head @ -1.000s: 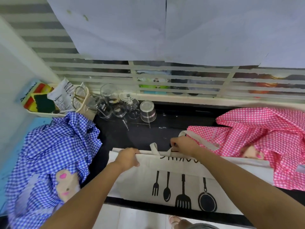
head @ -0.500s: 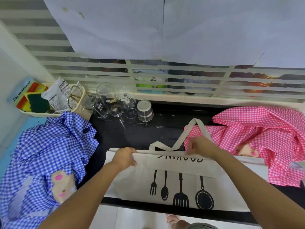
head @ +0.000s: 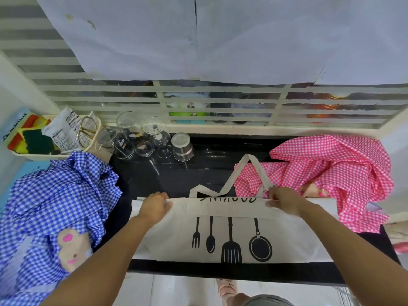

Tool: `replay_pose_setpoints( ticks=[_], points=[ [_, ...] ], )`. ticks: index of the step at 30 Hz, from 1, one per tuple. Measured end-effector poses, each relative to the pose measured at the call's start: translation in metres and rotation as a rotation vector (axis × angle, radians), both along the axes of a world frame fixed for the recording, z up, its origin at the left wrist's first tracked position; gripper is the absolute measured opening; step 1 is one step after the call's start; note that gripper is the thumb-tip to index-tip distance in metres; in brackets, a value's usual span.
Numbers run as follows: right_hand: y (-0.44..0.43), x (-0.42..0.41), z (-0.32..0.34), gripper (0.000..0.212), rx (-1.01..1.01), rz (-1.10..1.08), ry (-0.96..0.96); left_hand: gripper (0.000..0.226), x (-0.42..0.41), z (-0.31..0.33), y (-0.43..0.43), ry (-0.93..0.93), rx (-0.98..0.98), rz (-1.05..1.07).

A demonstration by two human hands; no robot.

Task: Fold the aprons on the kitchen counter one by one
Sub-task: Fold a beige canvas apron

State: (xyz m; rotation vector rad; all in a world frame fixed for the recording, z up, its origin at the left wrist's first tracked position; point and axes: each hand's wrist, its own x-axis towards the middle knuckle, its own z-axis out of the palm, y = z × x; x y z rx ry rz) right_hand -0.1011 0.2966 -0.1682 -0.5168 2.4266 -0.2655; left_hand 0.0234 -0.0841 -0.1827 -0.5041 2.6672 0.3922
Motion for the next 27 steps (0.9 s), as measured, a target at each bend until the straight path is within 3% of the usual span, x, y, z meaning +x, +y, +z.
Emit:
replay_pose_setpoints(
  ticks=[7,10,12,14,16,18,22,27],
  points=[
    [0.010,0.017,-0.012,0.018,-0.148,-0.150,0.124,0.028,-0.003,0.000,0.004,-0.022,-0.173,0.007],
    [0.006,0.018,-0.015,0.021,-0.117,-0.137,0.171,0.025,0.002,-0.003,0.009,0.010,-0.225,0.027],
    [-0.001,0.018,-0.014,0.024,-0.067,-0.156,0.187,0.031,0.007,-0.004,0.015,0.112,-0.236,0.054],
    [-0.006,0.018,-0.014,0.017,-0.012,-0.196,0.317,0.038,0.014,-0.001,0.025,0.343,-0.165,0.047],
    [-0.011,0.025,-0.018,0.025,0.061,-0.233,0.512,0.035,0.025,-0.005,0.041,0.474,-0.088,-0.120],
    [-0.024,0.043,-0.018,0.025,-0.009,-0.222,0.647,0.034,0.042,-0.012,0.063,0.442,-0.016,-0.319],
    [-0.072,0.115,-0.022,0.038,-0.262,-0.073,0.458,0.048,0.071,-0.028,0.093,0.322,0.007,-0.297],
    [-0.093,0.197,-0.065,0.049,-0.191,0.032,0.409,0.048,0.087,-0.030,0.106,0.263,-0.039,-0.227]
  ],
)
